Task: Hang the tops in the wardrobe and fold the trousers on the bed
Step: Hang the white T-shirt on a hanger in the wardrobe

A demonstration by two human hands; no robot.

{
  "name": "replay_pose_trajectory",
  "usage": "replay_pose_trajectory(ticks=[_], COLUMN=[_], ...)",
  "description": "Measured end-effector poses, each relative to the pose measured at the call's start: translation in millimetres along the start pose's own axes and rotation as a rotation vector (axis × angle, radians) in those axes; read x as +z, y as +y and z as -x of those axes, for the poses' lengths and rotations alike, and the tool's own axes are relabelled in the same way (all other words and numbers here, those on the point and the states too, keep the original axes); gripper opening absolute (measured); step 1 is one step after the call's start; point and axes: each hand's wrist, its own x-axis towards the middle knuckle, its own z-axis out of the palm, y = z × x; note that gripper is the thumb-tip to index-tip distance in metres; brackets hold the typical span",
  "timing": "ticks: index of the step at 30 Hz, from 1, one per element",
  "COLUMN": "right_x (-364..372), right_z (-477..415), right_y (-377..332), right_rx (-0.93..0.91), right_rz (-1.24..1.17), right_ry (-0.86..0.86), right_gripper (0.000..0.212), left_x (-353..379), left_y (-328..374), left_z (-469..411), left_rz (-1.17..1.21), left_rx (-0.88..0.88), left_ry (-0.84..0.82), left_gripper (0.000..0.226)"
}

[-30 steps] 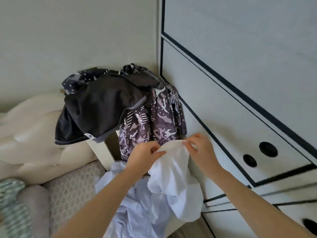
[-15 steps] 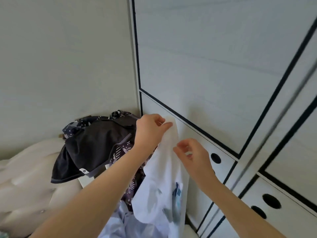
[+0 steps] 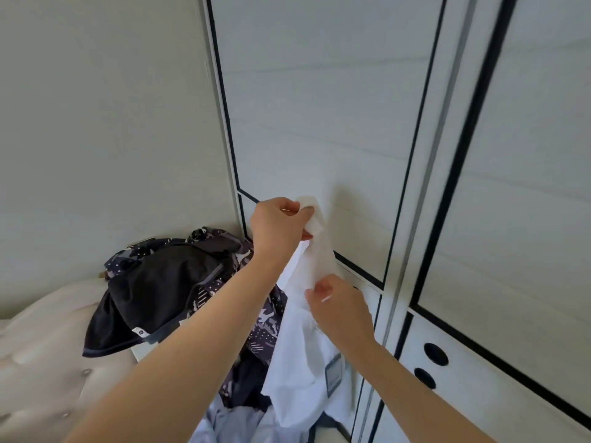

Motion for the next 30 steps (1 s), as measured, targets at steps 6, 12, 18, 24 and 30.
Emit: replay_pose_trajectory(ticks=[6, 12, 18, 24, 30], right_x=[-53.8, -77.0, -108.0, -155.8, -183.9], right_z=[26.2, 68.0, 86.9, 106.4, 107.3], right_y=[5.3, 11.5, 19.2, 25.3, 18.8], right_rx=[-0.353, -0.512, -0.456, -0.557, -0.492], right_rz=[-0.048, 0.323, 0.117, -0.136, -0.225], right_ry=[0.182, 0.198, 0.192, -0.001, 0.112], right_gripper=[0.007, 0.083, 0.055, 0.037, 0.019], left_x=[3.0, 18.6, 31.5, 30.8, 36.4], left_y=[25.0, 56.2, 76.1, 71.9, 61.5], left_z=[38.0, 86.1, 124.5, 142.0, 162.3], left_rz=[-0.047, 0.059, 0.073, 0.11, 0.131], left_rx=[0.0, -0.011, 0.008, -0.095, -0.225], left_ry=[0.082, 0.118, 0.159, 0.092, -0.373], left_gripper=[0.016, 0.012, 0.013, 0.015, 0.021])
